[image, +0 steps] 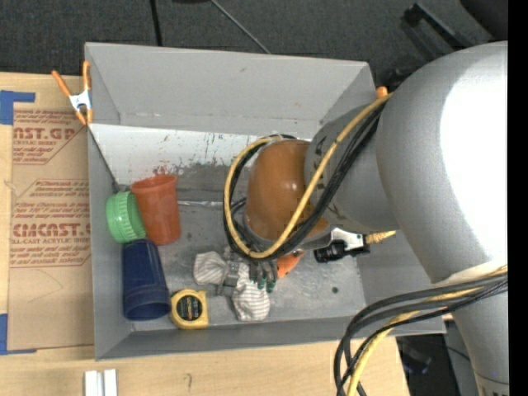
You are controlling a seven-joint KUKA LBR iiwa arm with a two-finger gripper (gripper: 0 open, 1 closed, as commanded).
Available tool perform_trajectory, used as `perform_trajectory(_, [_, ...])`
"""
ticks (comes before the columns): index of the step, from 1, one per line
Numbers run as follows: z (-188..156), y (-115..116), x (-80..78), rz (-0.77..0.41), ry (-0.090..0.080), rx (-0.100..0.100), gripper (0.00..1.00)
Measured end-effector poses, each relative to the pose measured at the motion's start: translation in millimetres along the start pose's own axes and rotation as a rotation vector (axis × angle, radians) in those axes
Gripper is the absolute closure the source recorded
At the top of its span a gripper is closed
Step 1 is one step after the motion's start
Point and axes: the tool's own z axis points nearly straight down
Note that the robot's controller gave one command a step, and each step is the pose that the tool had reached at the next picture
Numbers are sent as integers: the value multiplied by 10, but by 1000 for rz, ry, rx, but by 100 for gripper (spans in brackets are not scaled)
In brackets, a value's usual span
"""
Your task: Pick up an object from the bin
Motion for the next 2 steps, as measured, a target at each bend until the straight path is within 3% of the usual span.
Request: perform_trajectory(2, [-304, 2, 6, -1, 1, 1, 100])
